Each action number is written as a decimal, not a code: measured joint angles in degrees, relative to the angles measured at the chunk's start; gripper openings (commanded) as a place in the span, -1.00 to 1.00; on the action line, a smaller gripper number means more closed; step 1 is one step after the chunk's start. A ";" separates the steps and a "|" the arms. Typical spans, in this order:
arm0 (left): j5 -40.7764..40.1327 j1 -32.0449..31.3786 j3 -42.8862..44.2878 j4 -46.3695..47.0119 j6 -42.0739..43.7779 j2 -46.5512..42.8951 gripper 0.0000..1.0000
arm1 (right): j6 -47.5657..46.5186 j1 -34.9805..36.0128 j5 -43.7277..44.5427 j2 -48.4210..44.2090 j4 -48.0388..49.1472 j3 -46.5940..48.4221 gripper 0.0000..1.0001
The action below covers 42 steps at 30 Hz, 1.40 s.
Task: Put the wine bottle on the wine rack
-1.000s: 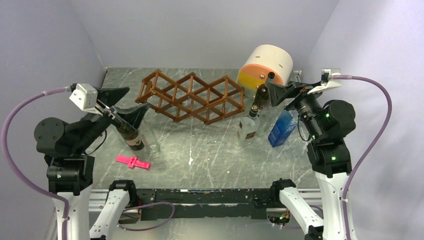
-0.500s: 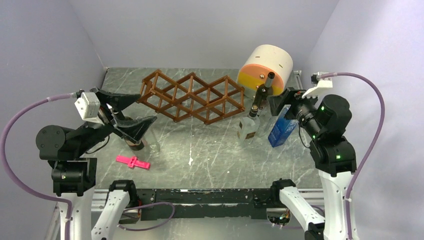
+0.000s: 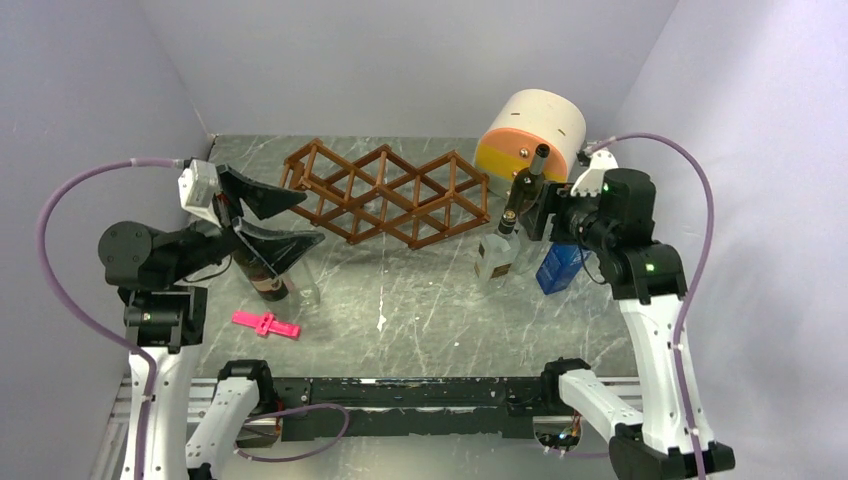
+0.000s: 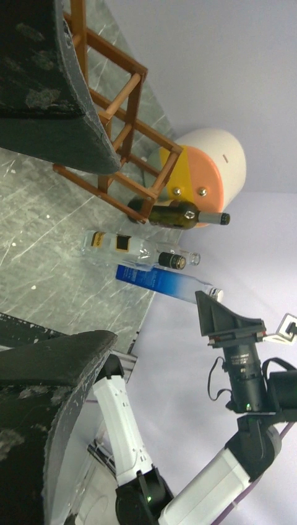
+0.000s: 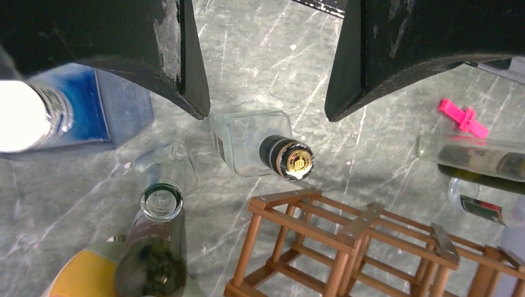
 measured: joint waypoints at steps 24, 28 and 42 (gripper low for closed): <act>-9.90 -15.80 -1.75 -0.50 0.37 11.37 0.84 | 3.15 24.24 25.64 10.49 5.64 -5.66 0.21; -12.48 -18.32 -1.75 -1.36 1.40 12.02 0.84 | 3.02 24.37 28.63 10.10 6.29 -5.70 0.25; -19.76 -25.99 -1.53 -3.48 4.44 13.60 0.73 | 2.49 24.50 31.50 9.77 9.35 -8.52 -0.19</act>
